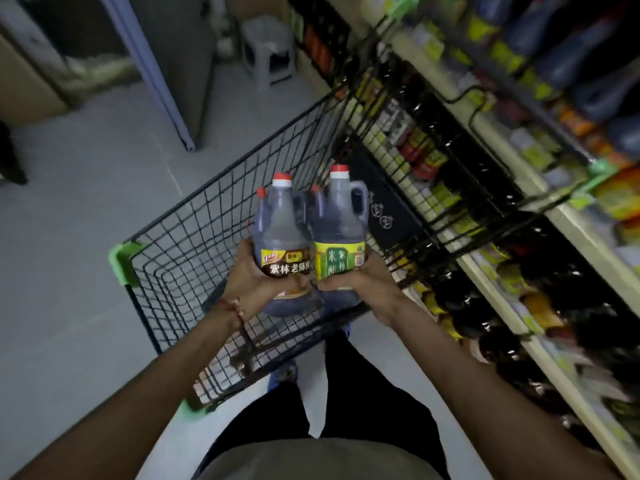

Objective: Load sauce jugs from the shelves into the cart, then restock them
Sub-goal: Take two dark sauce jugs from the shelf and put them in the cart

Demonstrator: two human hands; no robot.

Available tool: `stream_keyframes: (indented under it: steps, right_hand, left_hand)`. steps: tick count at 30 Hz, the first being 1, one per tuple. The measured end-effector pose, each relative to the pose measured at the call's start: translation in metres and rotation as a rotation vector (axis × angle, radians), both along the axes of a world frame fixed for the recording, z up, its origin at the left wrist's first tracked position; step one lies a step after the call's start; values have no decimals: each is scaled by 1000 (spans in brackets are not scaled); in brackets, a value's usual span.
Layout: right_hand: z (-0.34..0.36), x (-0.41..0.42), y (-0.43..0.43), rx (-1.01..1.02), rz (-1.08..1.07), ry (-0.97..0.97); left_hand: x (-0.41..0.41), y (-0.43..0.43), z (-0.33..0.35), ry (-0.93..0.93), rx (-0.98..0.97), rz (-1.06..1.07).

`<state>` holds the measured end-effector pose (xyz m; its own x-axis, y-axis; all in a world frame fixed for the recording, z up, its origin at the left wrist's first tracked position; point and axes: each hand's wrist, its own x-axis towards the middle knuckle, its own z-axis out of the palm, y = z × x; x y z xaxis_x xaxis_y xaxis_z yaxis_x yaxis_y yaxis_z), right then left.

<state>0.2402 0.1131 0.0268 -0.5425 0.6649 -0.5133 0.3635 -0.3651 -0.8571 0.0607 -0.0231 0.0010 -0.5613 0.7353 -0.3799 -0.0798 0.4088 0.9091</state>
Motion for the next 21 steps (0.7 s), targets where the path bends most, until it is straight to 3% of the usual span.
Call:
stream_keyframes:
  steps: [10, 21]
  right_hand:
    - [79, 112, -53, 82, -399, -15]
    - [110, 272, -149, 133, -802, 13]
  left_hand:
    - [73, 29, 91, 56, 187, -362]
    - [223, 36, 132, 97, 201, -769]
